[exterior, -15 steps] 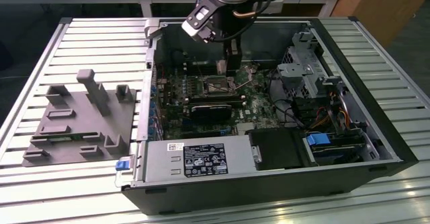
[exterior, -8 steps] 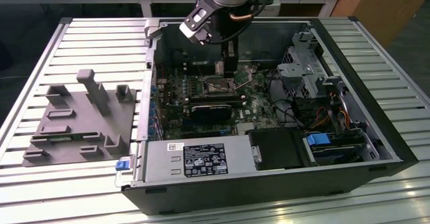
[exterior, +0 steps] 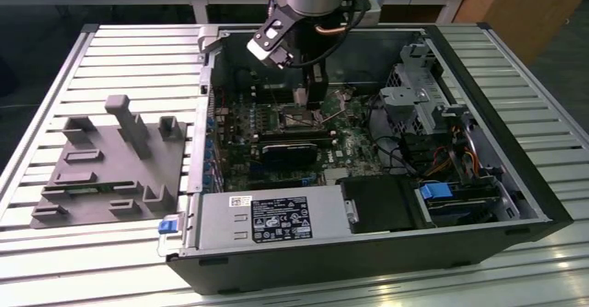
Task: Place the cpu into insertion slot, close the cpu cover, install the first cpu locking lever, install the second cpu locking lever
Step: 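Place the cpu into insertion slot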
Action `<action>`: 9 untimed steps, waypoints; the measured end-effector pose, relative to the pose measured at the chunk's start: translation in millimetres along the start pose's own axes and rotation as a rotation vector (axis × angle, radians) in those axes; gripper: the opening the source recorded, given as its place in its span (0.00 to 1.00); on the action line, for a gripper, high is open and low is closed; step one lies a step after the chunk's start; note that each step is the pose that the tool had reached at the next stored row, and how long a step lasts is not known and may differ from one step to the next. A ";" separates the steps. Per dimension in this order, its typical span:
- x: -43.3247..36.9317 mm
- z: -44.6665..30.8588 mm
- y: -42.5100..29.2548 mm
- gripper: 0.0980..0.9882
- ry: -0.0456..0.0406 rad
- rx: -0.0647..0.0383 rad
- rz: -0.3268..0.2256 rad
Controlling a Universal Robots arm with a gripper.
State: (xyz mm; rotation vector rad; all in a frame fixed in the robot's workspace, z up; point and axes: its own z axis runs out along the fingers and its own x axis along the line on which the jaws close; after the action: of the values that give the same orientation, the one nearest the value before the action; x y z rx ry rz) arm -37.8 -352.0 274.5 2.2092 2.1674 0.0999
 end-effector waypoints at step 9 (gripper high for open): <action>-0.2 11.2 -1.8 0.50 0.0040 0.000 -0.052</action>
State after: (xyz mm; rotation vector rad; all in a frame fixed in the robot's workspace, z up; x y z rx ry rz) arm -38.7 -352.0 263.2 2.1531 2.2245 0.1027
